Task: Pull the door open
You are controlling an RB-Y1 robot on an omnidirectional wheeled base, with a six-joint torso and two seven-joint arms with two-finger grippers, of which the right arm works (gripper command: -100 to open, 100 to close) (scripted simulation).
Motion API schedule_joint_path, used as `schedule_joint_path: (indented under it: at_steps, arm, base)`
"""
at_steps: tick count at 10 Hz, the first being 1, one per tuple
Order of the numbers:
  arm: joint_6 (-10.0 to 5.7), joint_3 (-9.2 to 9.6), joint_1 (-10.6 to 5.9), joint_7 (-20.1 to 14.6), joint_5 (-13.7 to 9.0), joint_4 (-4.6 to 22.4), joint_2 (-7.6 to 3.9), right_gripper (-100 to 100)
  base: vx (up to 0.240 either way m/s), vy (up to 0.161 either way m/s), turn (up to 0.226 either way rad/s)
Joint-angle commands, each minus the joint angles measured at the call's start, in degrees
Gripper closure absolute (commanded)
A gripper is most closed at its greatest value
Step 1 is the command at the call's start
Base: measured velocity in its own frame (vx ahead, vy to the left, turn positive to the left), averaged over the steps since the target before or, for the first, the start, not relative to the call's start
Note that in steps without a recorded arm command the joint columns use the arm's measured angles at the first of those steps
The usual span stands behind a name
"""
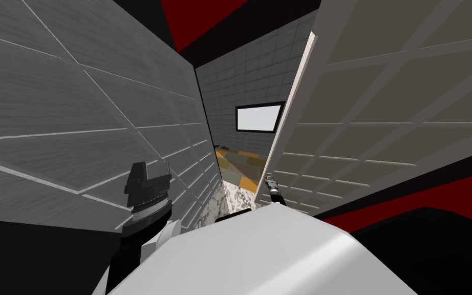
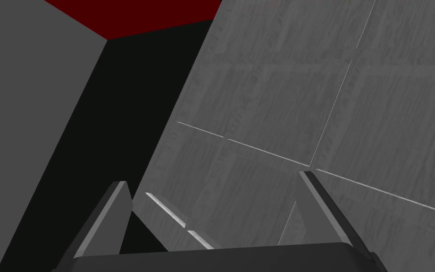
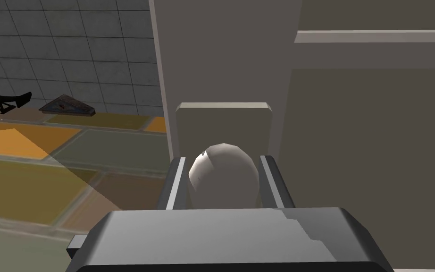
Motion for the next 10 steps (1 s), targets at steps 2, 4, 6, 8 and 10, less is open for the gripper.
schedule_joint_path:
  at_steps: [2,4,6,8,10]
  arm:
    - [-0.18,1.95,0.3,-1.6,1.0,-0.3,-0.55,100]
    - [-0.26,3.31,0.68,-2.6,1.7,-0.8,-1.03,100]
    - [-0.73,4.27,1.25,-3.5,2.2,-0.8,-1.55,100]
    - [-1.27,5.55,1.92,-4.7,2.9,-1.3,-2.44,100]
    - [-2.01,7.32,2.83,-6.4,3.8,-2.0,-3.68,100]
  base:
    - [-0.226,-0.007,0.058]
    - [-0.229,-0.016,0.067]
    - [-0.124,0.002,0.052]
    - [-0.234,-0.003,0.086]
    - [-0.244,-0.015,0.086]
